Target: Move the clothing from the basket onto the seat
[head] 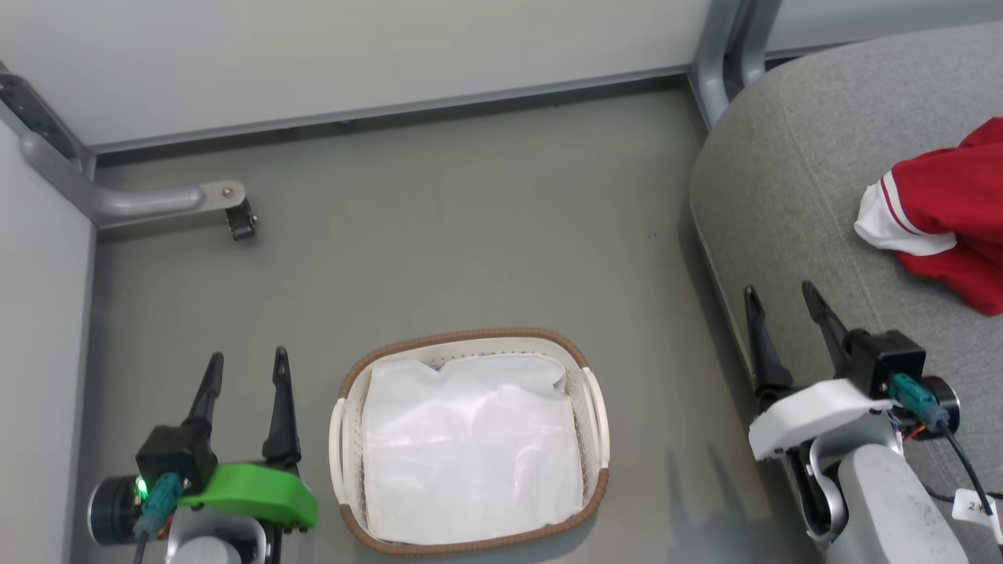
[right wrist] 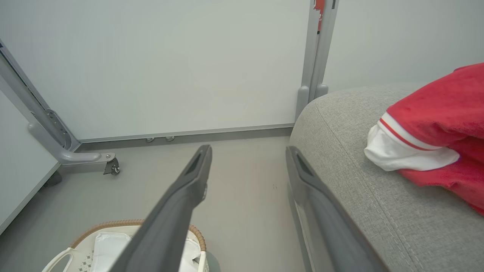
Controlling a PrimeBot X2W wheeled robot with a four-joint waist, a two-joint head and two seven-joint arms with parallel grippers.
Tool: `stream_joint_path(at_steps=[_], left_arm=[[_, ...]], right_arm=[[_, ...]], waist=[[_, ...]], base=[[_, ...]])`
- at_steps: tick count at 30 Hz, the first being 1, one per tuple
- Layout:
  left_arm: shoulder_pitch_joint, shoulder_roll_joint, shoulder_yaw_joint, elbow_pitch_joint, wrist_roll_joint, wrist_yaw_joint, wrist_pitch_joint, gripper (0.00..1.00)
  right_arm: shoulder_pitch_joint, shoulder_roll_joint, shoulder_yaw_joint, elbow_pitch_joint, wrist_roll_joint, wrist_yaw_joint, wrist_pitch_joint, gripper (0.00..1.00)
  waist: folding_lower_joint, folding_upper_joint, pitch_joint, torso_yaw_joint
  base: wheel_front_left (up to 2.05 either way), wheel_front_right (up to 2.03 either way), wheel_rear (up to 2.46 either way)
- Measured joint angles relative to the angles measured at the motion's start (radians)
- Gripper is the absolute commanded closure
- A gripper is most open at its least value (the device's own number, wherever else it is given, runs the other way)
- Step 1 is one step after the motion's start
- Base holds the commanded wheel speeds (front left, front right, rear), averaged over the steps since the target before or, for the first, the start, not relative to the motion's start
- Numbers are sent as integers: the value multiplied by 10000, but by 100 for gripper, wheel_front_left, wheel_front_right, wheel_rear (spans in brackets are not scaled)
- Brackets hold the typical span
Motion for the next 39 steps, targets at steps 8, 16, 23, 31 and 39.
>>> stream_joint_path(at_steps=[8, 16, 23, 31, 39], left_arm=[[639, -15, 6, 153, -311, -56, 0, 0], [753, -77, -19, 593, -489, -75, 2, 100], [759, -92, 36, 685, -1553, -75, 341, 100], [758, -92, 146, 508, -2926, -75, 700, 100], [749, -92, 288, 403, -4274, -81, 1049, 100]], right_arm=[[626, 8, -13, 31, 63, 0, 0, 0], [921, 100, 6, 483, 82, 0, 33, 100], [1028, 117, -82, 525, 1164, 0, 357, 100], [1050, 115, -192, 318, 2604, 0, 719, 100], [1171, 111, -288, 115, 4004, 0, 1060, 100]], waist=[[0, 0, -561, 102], [-1, 0, -635, 99], [-1, 0, -694, 118], [0, 0, -765, 141], [0, 0, -841, 166]], base=[[0, 0, 0], [0, 0, 0], [0, 0, 0], [0, 0, 0], [0, 0, 0]])
